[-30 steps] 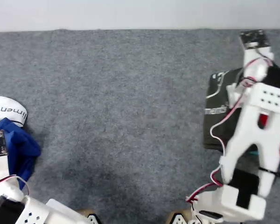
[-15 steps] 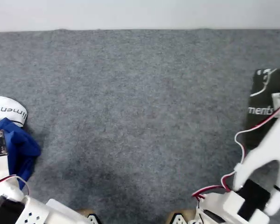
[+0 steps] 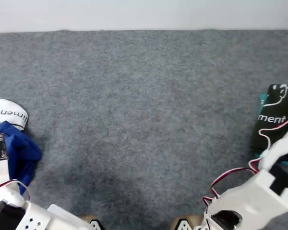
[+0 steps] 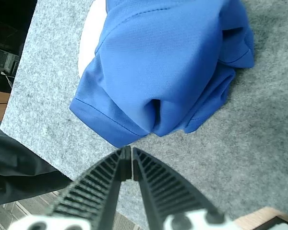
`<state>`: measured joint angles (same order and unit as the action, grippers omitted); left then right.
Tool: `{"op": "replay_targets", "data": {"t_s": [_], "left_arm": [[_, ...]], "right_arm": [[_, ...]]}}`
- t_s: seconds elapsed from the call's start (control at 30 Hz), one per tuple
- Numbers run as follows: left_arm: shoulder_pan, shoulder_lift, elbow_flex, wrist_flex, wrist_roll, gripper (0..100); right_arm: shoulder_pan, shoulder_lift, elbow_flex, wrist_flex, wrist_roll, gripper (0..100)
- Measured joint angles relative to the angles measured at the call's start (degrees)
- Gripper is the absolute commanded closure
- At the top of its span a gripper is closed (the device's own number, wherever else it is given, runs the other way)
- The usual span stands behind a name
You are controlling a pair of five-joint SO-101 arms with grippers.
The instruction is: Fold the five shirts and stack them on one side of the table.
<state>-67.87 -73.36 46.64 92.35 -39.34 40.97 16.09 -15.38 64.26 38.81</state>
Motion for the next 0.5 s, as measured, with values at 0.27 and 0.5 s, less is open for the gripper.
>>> {"op": "replay_targets", "data": {"t_s": [0.27, 0.5], "left_arm": [[0.0, 0.2, 1.7, 0.0, 0.0, 98], [0.2, 0.1, 2.4, 0.0, 0.0, 98]], "right_arm": [[1.0, 1.1, 0.0, -1.8, 0.6, 71.2], [4.6, 0.4, -5.5, 0.5, 0.6, 71.7]]}}
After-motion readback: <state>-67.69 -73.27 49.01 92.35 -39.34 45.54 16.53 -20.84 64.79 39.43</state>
